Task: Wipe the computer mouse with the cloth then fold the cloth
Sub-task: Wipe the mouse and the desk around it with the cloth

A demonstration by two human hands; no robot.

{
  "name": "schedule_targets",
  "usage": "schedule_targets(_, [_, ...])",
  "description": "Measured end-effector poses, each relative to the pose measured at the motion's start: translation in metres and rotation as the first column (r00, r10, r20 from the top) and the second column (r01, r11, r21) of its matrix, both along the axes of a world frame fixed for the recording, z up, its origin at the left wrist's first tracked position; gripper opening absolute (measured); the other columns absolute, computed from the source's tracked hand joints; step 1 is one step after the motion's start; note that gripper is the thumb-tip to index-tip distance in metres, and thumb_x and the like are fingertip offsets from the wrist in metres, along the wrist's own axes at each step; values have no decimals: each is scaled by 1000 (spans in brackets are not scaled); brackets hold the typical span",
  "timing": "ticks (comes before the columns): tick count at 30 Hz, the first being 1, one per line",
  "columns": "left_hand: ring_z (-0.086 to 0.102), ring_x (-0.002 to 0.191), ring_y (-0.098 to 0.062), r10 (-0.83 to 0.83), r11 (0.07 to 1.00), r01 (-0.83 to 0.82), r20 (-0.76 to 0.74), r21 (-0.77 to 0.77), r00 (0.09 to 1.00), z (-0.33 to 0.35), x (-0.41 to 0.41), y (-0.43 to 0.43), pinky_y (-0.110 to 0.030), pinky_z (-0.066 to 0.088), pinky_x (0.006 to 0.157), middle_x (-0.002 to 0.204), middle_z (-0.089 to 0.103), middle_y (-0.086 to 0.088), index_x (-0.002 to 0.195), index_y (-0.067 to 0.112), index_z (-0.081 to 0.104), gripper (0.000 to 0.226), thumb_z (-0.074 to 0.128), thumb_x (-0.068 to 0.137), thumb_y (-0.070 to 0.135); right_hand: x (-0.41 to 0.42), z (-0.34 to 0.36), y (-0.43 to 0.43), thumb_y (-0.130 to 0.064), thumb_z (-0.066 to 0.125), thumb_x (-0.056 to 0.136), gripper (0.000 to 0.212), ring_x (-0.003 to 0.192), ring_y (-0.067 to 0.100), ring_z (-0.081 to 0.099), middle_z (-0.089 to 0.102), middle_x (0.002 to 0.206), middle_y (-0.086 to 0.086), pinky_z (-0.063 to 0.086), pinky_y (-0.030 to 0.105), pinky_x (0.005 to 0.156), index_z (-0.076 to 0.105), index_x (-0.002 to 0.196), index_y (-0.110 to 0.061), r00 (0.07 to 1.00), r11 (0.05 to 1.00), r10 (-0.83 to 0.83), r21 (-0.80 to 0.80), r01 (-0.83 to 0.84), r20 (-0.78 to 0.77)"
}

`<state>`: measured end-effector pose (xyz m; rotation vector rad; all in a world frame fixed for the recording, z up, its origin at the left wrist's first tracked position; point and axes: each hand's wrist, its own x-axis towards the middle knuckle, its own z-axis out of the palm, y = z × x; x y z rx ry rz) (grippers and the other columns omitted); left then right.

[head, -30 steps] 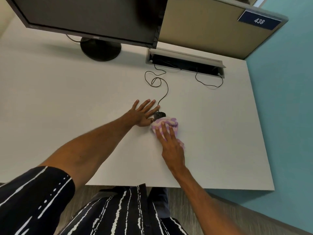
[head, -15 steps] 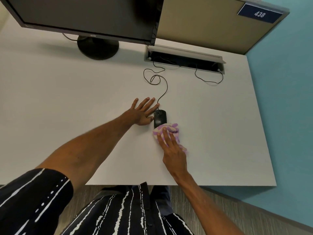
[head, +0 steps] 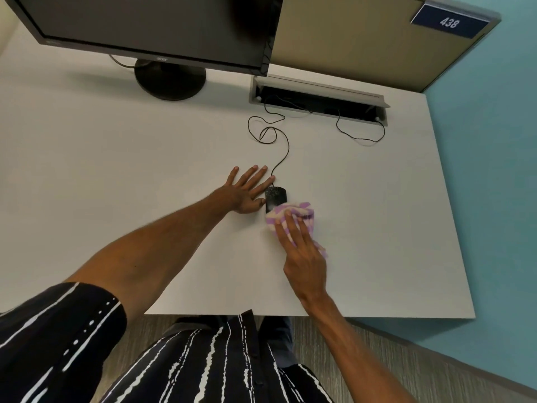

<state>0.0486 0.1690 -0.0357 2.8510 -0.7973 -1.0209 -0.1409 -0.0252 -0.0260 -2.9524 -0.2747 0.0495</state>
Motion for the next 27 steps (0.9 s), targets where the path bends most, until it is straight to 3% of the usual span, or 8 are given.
schedule_targets(5, [-29,170,-22,-3,1000,3,-14,-2,1000,1,1,-2,-61,-12,137,180,-36,3,174,36,-25,72,17,119,55,22,-4,26,10,42,88,75,154,37,38,39,167,13,59,53,101,46,158,-15,997,996,5,-83,-11,-76])
schedule_targets(12, [-28,170,-23,-4,1000,4,-11,0,1000,1,2,0,-61,-11,137,180,-36,3,173,37,-26,71,16,119,55,-11,-10,13,12,48,86,83,157,37,30,32,171,7,56,56,103,39,162,-20,973,989,86,-98,-109,-213])
schedule_targets(14, [-28,170,-22,-3,1000,3,-5,-8,1000,0,2,1,-61,-12,137,180,-36,4,173,38,-26,70,16,119,55,-17,-4,7,9,49,88,78,156,33,35,36,169,6,60,51,97,43,160,-22,981,996,81,-34,-88,-174])
schedule_targets(18, [-28,170,-22,-4,1000,4,8,-19,1000,-2,0,2,-61,-12,137,180,-35,4,174,38,-25,70,16,119,56,0,13,4,8,46,94,75,159,22,30,34,170,1,59,31,92,39,162,-24,999,999,8,40,-10,53])
schedule_targets(21, [-29,169,-22,-1,1000,1,-8,-6,1000,-1,0,1,-61,-13,136,179,-36,4,173,37,-26,71,15,118,58,41,23,12,7,55,94,73,157,24,34,35,170,1,63,37,83,42,160,-21,992,993,-102,71,97,72])
schedule_targets(23, [-30,169,-23,-3,1000,3,-13,-2,1000,1,1,1,-61,-13,137,179,-37,3,173,37,-26,72,14,118,60,69,21,16,0,66,94,79,160,25,25,25,173,2,59,52,101,35,163,-22,991,990,-98,88,106,-87])
schedule_targets(24, [-30,169,-22,-1,1000,1,-14,-1,1000,2,1,1,-61,-13,137,179,-37,3,173,37,-26,72,14,118,61,78,18,18,-4,67,96,81,163,25,17,17,175,2,47,56,115,29,165,-23,981,993,-74,74,88,-180])
schedule_targets(27, [-28,170,-21,10,1000,-11,-15,-6,1000,3,1,2,-58,-13,137,180,-35,5,174,38,-24,76,13,115,69,79,3,25,-3,58,102,80,164,24,5,4,177,2,19,52,132,19,167,-28,960,999,-42,-2,43,-276])
